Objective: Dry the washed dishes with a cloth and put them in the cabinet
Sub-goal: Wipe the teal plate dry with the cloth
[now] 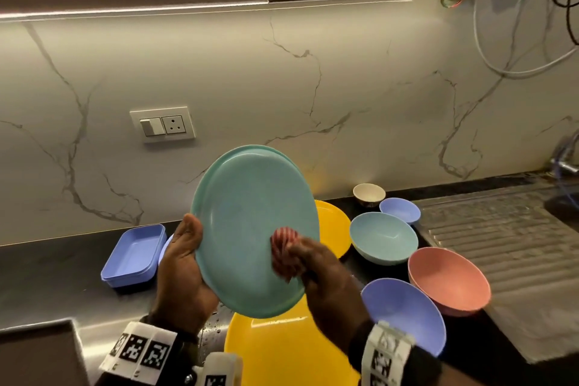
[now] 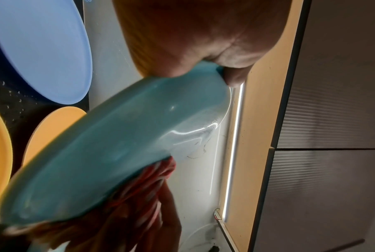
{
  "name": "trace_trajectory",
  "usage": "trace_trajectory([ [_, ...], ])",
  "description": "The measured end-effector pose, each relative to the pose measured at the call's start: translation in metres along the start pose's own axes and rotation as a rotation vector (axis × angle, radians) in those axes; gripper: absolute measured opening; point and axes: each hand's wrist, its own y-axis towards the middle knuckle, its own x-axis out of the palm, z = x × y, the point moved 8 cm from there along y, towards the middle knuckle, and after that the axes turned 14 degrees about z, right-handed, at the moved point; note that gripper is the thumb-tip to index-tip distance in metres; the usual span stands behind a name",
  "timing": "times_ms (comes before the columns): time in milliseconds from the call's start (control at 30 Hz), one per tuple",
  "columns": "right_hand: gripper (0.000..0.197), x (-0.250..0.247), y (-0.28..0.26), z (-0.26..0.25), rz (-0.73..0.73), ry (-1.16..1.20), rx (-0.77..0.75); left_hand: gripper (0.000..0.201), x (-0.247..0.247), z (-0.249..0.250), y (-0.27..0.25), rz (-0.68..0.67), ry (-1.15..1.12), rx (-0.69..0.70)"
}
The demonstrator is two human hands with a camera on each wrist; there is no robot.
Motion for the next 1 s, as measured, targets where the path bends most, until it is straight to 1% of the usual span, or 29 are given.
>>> trace_trajectory([
  [67, 0.054, 0.005, -0.022, -0.019, -0.027, 0.036, -0.037, 0.109, -0.004, 0.003, 0.005, 0.037, -0.009, 0.023],
  [100, 0.055, 0.009, -0.030, -0.028, -0.059, 0.056, -0.044, 0.108, -0.004, 0.005, 0.006, 0.044, -0.010, 0.038],
  [133, 0.055, 0.011, -0.033, -0.036, -0.102, 0.116, -0.034, 0.103, -0.005, 0.009, 0.006, 0.051, -0.001, 0.058],
  [167, 0.054, 0.011, -0.031, -0.043, -0.143, 0.206, 0.009, 0.094, -0.008, 0.012, 0.008, 0.069, -0.001, 0.079],
  [200, 0.051, 0.009, -0.024, -0.045, -0.171, 0.305, 0.060, 0.080, -0.012, 0.017, 0.009, 0.085, -0.014, 0.098],
  [233, 0.048, 0.004, -0.009, -0.042, -0.159, 0.359, 0.108, 0.064, -0.015, 0.021, 0.011, 0.084, -0.029, 0.108],
  [267, 0.051, -0.004, 0.012, -0.035, -0.112, 0.366, 0.152, 0.052, -0.017, 0.024, 0.012, 0.075, -0.035, 0.111],
  [300, 0.057, -0.014, 0.037, -0.023, -0.047, 0.327, 0.180, 0.046, -0.020, 0.026, 0.012, 0.068, -0.035, 0.112],
  [333, 0.062, -0.025, 0.062, -0.011, 0.015, 0.288, 0.193, 0.043, -0.021, 0.028, 0.010, 0.056, -0.030, 0.111],
  [400, 0.065, -0.044, 0.106, 0.006, 0.115, 0.184, 0.166, 0.039, -0.020, 0.030, 0.004, 0.042, -0.004, 0.116],
  [433, 0.062, -0.049, 0.121, 0.009, 0.139, 0.120, 0.141, 0.038, -0.020, 0.031, 0.002, 0.032, 0.007, 0.113],
  [500, 0.058, -0.047, 0.134, 0.014, 0.119, 0.033, 0.132, 0.039, -0.018, 0.032, -0.003, 0.015, 0.005, 0.092],
  [567, 0.058, -0.033, 0.130, 0.018, 0.053, 0.055, 0.169, 0.042, -0.015, 0.030, -0.006, -0.012, 0.003, 0.046],
  [600, 0.057, -0.027, 0.122, 0.021, 0.036, 0.067, 0.187, 0.055, -0.015, 0.029, -0.008, -0.014, 0.003, 0.026],
  [633, 0.056, -0.024, 0.112, 0.024, 0.044, 0.063, 0.207, 0.073, -0.017, 0.028, -0.008, 0.001, 0.005, 0.019],
  [667, 0.053, -0.023, 0.102, 0.028, 0.062, 0.060, 0.228, 0.086, -0.018, 0.028, -0.009, 0.007, 0.001, 0.021],
  [700, 0.052, -0.023, 0.092, 0.030, 0.085, 0.064, 0.259, 0.089, -0.019, 0.028, -0.009, 0.009, -0.017, 0.022],
  [733, 0.052, -0.023, 0.081, 0.035, 0.105, 0.074, 0.295, 0.084, -0.020, 0.028, -0.009, 0.004, -0.041, 0.021],
  [800, 0.051, -0.017, 0.061, 0.040, 0.111, 0.123, 0.373, 0.066, -0.024, 0.028, -0.007, 0.005, -0.094, 0.025],
  [833, 0.048, -0.013, 0.053, 0.044, 0.106, 0.161, 0.415, 0.062, -0.026, 0.028, -0.006, 0.013, -0.109, 0.036],
  [900, 0.043, -0.006, 0.038, 0.049, 0.092, 0.189, 0.471, 0.061, -0.027, 0.026, -0.007, 0.026, -0.119, 0.059],
  [1000, 0.039, 0.005, 0.014, 0.052, 0.088, 0.183, 0.516, 0.059, -0.028, 0.025, -0.005, 0.049, -0.128, 0.116],
])
